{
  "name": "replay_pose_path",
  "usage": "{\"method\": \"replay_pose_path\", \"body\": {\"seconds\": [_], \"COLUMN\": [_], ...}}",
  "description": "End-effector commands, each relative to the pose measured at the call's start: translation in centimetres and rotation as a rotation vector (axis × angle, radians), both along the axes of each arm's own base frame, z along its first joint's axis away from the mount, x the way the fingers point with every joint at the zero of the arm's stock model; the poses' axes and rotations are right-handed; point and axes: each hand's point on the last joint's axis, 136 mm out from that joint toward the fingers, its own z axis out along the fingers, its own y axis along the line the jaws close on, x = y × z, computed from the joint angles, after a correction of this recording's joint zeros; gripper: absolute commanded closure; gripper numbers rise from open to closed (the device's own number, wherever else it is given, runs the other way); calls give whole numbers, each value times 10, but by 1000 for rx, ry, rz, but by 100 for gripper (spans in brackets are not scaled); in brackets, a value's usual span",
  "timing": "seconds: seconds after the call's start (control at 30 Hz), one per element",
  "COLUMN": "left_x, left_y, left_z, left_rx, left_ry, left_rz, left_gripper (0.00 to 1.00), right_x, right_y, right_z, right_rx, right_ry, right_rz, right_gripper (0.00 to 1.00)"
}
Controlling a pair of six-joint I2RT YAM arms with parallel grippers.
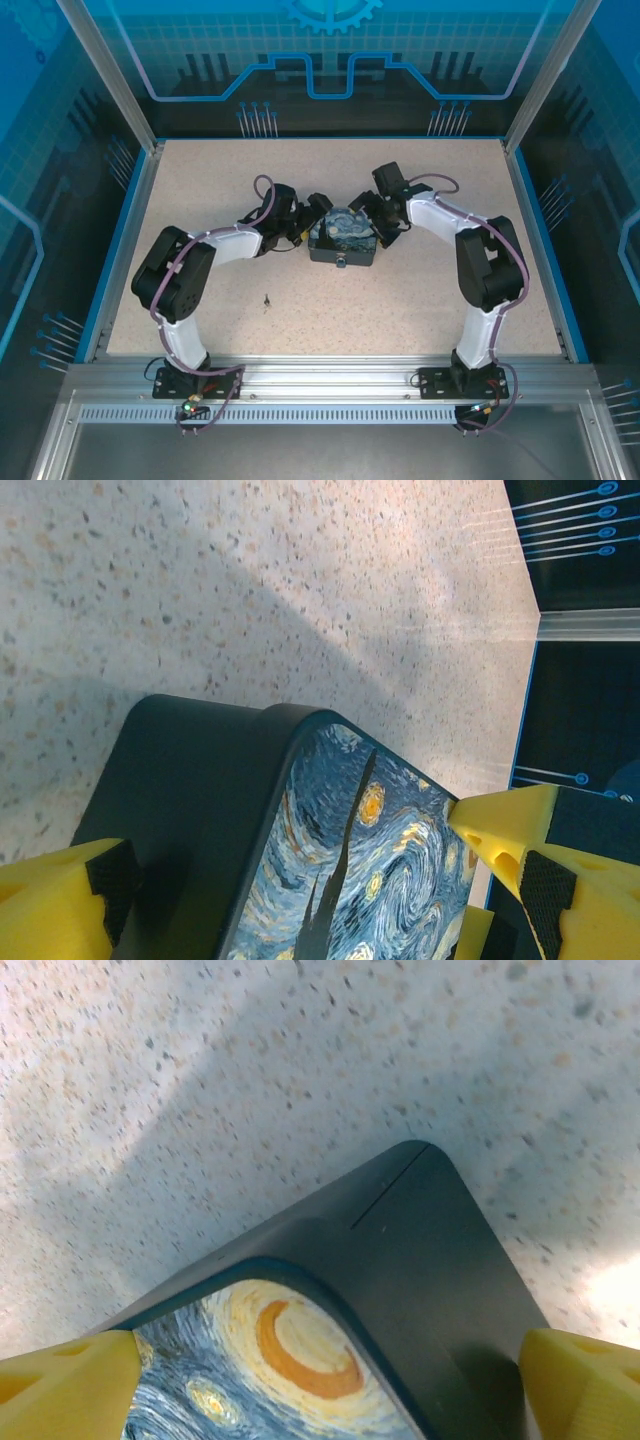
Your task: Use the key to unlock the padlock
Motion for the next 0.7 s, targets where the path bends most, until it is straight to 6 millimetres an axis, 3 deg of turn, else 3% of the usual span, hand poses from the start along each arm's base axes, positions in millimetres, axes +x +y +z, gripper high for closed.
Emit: {"method": "replay_pose_path", "body": {"seconds": [0.0, 0.23, 0.43, 0.53, 0.67], "left_x": [4, 4, 7, 3, -15], "left_y": [-24, -15, 4, 15, 35], "left_z": [26, 29, 39, 56, 79], "left_rx": [-68, -27, 45, 95, 193], "left_ry": [-65, -81, -107, -136, -153], "left_rz": [-86, -70, -63, -81, -100], "left_gripper": [1, 1, 1, 1, 1], "right_x": [21, 33, 26, 18, 11], "right_y": [18, -1, -37, -57, -64], "right_z": [16, 32, 44, 62, 95], "right_rx": [115, 119, 15, -62, -105], "right_ry": [-47, -83, -133, -197, -331], "right_rz": [6, -10, -14, 3, 130], "right_gripper": [2, 1, 0, 0, 0]}}
